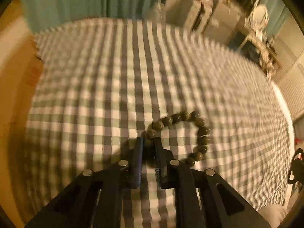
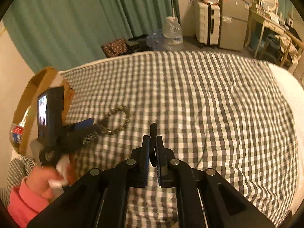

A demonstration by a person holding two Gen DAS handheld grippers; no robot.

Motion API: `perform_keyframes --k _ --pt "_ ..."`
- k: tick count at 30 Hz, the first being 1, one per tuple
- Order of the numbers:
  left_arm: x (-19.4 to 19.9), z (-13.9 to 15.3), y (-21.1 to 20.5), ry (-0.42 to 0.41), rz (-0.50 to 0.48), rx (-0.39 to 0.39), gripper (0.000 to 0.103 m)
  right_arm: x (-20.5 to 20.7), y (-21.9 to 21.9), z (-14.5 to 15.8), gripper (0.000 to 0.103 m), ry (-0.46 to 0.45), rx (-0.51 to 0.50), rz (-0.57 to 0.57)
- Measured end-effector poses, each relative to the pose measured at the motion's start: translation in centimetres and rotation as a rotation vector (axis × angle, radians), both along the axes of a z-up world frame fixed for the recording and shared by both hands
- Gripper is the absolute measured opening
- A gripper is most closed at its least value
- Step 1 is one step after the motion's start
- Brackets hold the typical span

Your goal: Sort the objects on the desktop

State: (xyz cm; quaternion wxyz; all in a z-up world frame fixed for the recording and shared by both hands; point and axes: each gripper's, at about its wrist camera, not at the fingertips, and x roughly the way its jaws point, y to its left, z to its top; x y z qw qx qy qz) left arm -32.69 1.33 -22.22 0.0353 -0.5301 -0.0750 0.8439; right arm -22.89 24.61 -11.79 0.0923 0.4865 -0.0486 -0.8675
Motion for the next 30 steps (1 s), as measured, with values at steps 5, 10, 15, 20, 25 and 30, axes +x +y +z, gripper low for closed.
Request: perform_keyframes --k 5,10,15,20,25,30 --pt "1.0 1.2 1.1 0.065 -0.051 -0.06 0.01 -1.6 1.8 -2.3 0.006 -0.053 -0.008 -0.038" --pt "3.5 5.7 1.3 0.148 -0.044 -0.002 0.01 -1.7 1.9 -1.8 0.006 -0.04 -0.012 -0.037" --pt "6.1 11.1 1.3 0.224 -0.076 0.023 0.01 -0.3 0.5 0.7 0.006 0.01 -0.004 -0.022" --pt "8.3 16.6 0.5 0.304 -0.081 0.025 0.01 1.5 -1.8 4.1 0.006 0.075 0.01 0.018" --pt "10.5 23.2 -2.5 0.397 -0.032 0.029 0.01 3.2 -4.3 8.5 0.006 0.157 0.022 0.059" --pt "12.5 29.0 -7.2 0.505 0.041 -0.009 0.01 4.5 -9.8 12.9 0.006 0.251 0.022 0.166"
